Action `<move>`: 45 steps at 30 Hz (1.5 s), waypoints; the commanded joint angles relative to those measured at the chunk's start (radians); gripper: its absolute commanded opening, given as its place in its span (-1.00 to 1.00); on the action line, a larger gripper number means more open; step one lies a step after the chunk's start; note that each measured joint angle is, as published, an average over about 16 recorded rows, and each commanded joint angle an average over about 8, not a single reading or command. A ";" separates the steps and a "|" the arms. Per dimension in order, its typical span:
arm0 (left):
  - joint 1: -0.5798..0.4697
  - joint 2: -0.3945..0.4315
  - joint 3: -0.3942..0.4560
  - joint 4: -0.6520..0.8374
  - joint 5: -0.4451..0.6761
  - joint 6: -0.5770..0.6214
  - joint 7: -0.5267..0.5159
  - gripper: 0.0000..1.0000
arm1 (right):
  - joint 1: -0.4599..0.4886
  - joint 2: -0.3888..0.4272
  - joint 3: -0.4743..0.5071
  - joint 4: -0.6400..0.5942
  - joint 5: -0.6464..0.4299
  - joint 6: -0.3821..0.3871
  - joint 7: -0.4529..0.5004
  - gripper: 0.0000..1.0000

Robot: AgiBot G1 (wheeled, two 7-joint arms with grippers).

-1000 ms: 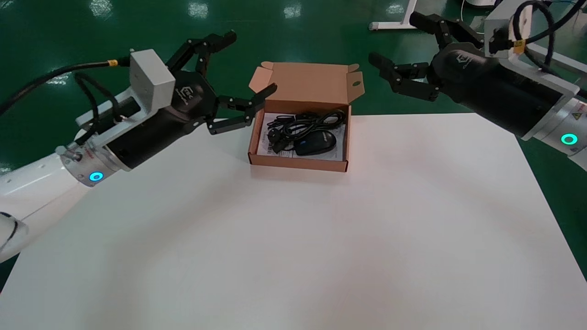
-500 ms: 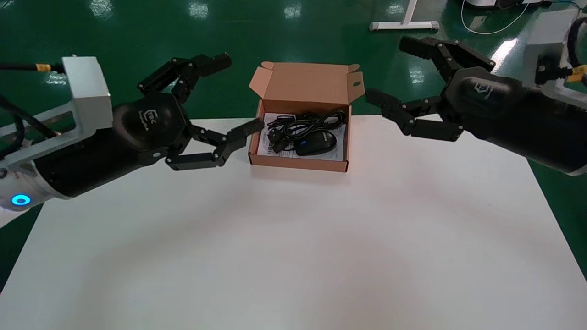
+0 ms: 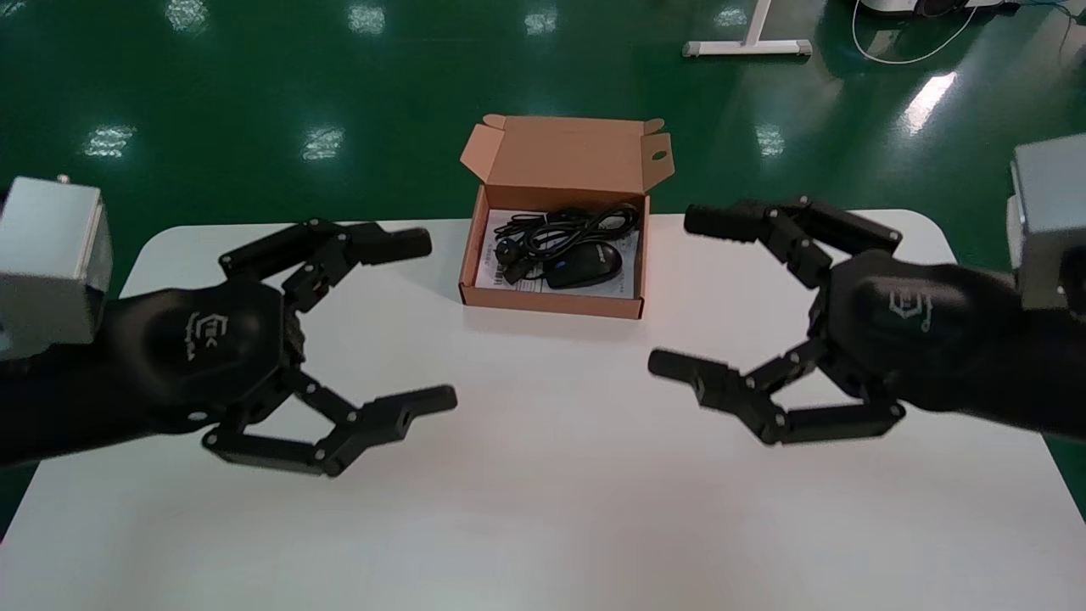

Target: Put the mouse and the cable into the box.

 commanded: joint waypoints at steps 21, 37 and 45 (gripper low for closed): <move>0.032 -0.083 -0.019 -0.107 0.009 0.078 -0.168 1.00 | -0.077 0.082 0.000 0.176 0.035 -0.066 0.121 1.00; 0.030 -0.077 -0.017 -0.097 0.009 0.072 -0.156 1.00 | -0.069 0.074 0.000 0.157 0.030 -0.059 0.113 1.00; 0.030 -0.076 -0.017 -0.095 0.009 0.071 -0.154 1.00 | -0.068 0.072 0.000 0.154 0.029 -0.057 0.112 1.00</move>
